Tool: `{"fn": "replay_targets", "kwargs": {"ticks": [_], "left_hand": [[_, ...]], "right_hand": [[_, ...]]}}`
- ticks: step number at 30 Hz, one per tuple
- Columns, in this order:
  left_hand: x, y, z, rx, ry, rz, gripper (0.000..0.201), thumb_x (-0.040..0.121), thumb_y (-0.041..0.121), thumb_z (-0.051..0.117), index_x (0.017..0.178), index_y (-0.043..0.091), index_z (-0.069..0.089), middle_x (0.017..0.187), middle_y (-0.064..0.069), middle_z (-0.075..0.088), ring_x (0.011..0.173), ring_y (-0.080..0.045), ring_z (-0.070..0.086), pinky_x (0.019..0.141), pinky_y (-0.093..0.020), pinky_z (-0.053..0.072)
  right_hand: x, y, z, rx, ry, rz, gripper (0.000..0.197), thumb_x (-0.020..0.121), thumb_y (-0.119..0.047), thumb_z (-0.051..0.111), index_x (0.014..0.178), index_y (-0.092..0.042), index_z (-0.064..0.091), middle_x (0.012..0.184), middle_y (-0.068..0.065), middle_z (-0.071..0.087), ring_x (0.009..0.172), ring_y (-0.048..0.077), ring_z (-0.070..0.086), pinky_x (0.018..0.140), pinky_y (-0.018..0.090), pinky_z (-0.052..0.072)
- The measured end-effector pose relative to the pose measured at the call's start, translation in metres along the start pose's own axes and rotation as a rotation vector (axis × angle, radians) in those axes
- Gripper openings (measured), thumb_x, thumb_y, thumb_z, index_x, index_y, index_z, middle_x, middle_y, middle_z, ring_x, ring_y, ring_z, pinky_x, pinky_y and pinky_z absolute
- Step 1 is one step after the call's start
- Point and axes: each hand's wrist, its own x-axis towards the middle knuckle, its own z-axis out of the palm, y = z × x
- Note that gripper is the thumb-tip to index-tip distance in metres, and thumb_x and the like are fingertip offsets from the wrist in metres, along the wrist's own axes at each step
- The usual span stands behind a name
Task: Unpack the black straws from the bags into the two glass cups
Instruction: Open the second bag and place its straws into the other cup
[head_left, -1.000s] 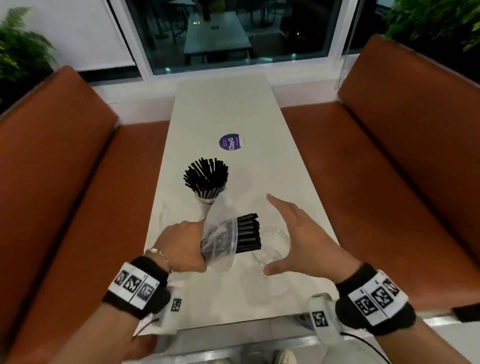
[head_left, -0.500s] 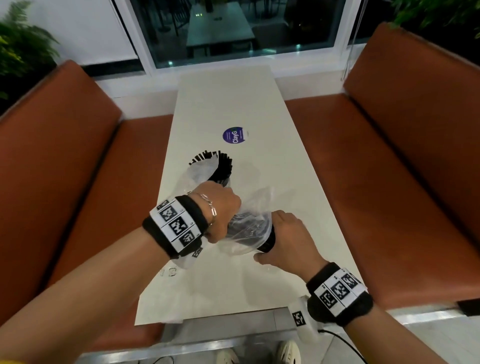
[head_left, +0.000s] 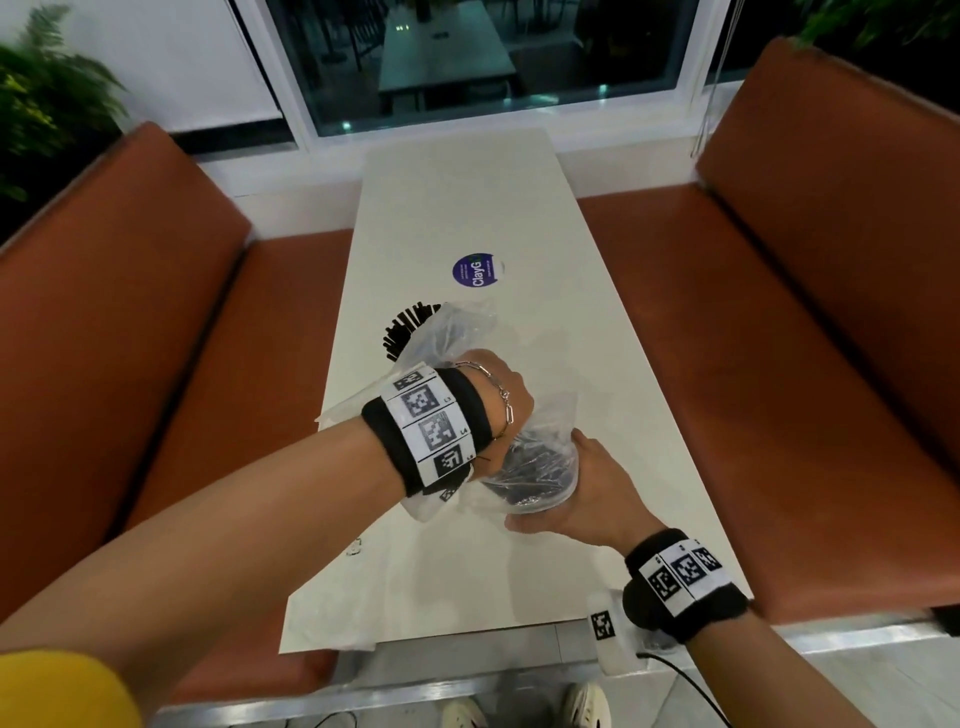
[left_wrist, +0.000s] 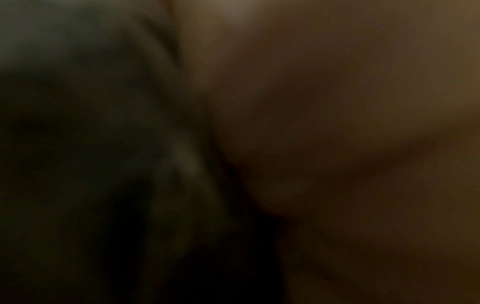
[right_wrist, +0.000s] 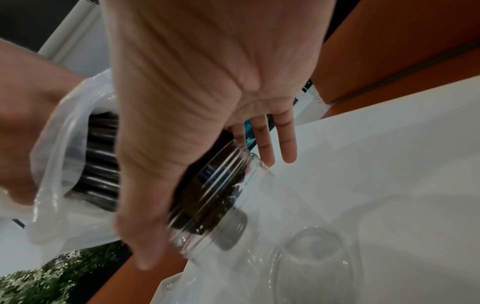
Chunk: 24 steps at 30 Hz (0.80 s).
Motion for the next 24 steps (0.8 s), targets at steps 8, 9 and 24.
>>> {"fn": "replay_targets", "kwargs": {"ticks": [8,9,24], "left_hand": [[-0.001,-0.018,0.01,-0.133,-0.081,0.027,0.051,0.059,0.035,0.089,0.105,0.016,0.076,0.094,-0.002,0.077,0.059,-0.015,0.061,0.052,-0.021,0.043],[-0.001,-0.017,0.012,-0.133,-0.066,0.024,0.05,0.059,0.034,0.088,0.105,0.017,0.076,0.093,-0.002,0.077,0.06,-0.015,0.061,0.052,-0.021,0.044],[-0.019,0.002,-0.018,-0.1,-0.04,0.09,0.021,0.079,0.034,0.08,0.085,0.019,0.066,0.081,0.002,0.065,0.059,-0.016,0.053,0.049,-0.023,0.037]], "right_hand": [[-0.004,-0.008,0.007,0.244,0.047,-0.036,0.072,0.054,-0.04,0.093,0.117,-0.038,0.059,0.106,-0.012,0.071,0.095,0.012,0.07,0.081,0.039,0.062],[-0.001,-0.009,0.008,0.235,0.048,-0.04,0.072,0.052,-0.04,0.093,0.116,-0.038,0.06,0.104,-0.011,0.071,0.094,0.013,0.07,0.08,0.041,0.062],[0.006,0.001,0.015,0.453,-0.063,-0.097,0.052,0.061,-0.02,0.099,0.107,-0.026,0.074,0.095,-0.006,0.081,0.085,0.015,0.078,0.072,0.036,0.066]]}}
